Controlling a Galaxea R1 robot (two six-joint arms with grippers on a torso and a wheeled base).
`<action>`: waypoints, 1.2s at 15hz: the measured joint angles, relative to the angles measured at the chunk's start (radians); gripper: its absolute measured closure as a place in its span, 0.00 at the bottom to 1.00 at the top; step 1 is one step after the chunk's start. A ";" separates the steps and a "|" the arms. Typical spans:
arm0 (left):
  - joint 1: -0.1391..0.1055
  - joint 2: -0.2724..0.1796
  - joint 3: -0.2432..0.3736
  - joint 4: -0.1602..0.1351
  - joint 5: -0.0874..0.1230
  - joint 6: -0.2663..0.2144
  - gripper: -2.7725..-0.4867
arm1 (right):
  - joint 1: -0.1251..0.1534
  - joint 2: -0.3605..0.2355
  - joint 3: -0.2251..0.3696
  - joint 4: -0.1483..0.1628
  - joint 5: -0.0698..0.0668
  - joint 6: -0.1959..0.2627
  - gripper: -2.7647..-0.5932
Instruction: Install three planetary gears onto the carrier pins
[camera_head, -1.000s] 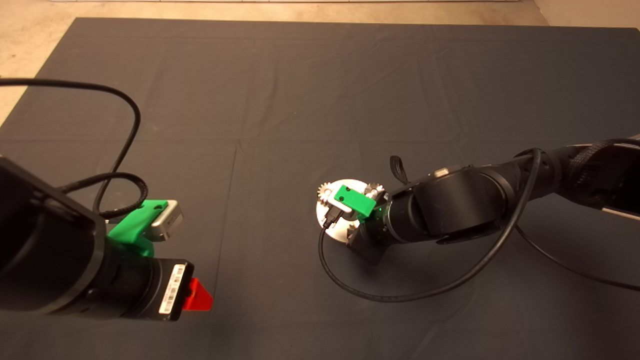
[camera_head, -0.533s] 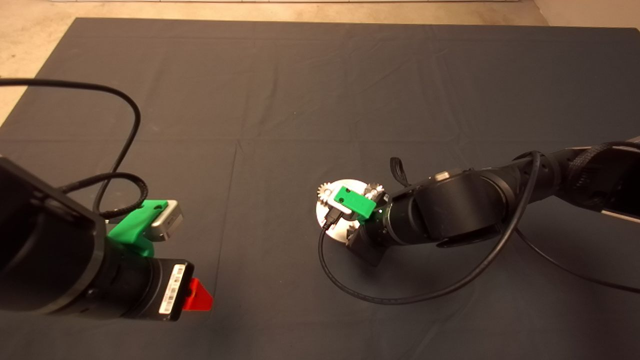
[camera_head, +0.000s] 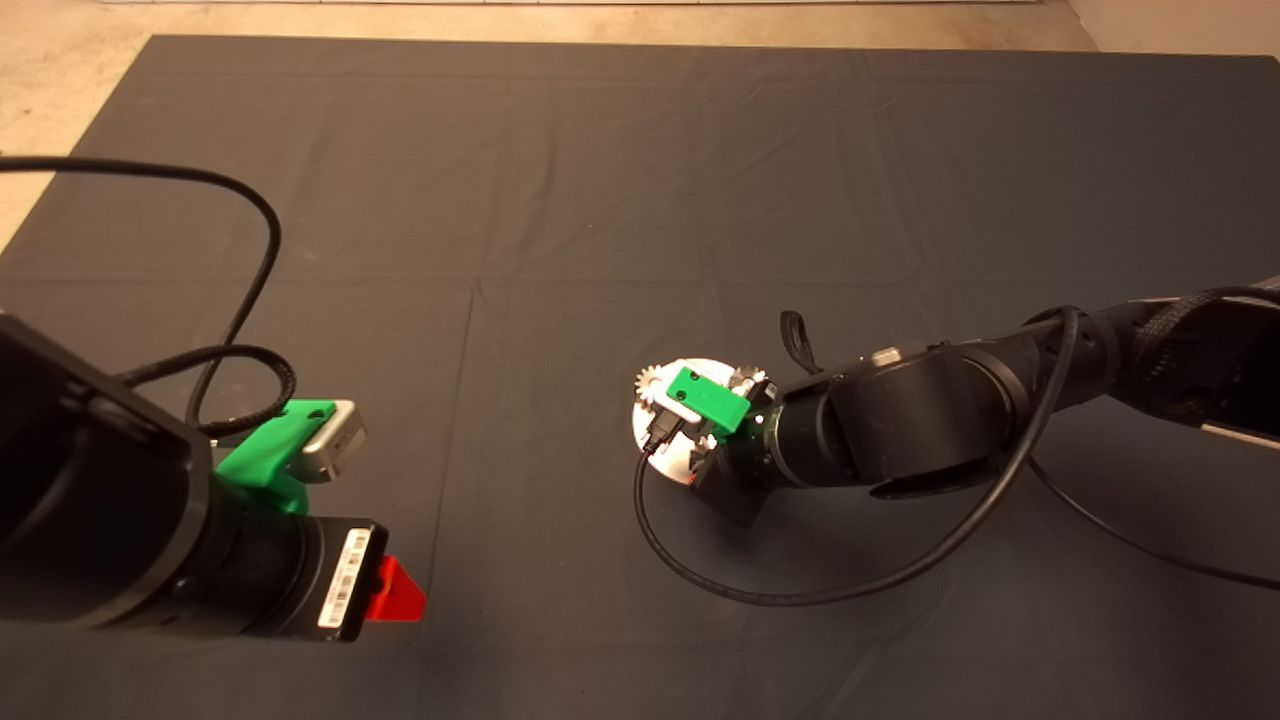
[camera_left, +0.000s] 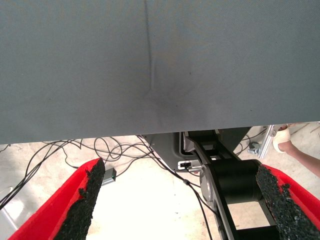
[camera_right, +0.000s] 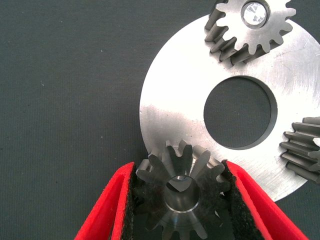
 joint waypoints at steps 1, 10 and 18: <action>0.000 0.000 0.000 0.000 0.000 0.000 0.26 | 0.000 -0.001 0.000 -0.001 -0.002 0.000 0.78; 0.000 0.000 0.000 0.000 0.000 0.000 0.26 | 0.000 -0.003 0.000 -0.003 -0.001 0.000 0.79; 0.000 0.000 0.000 0.000 0.000 0.000 0.26 | 0.000 -0.003 0.000 -0.004 -0.001 0.000 0.79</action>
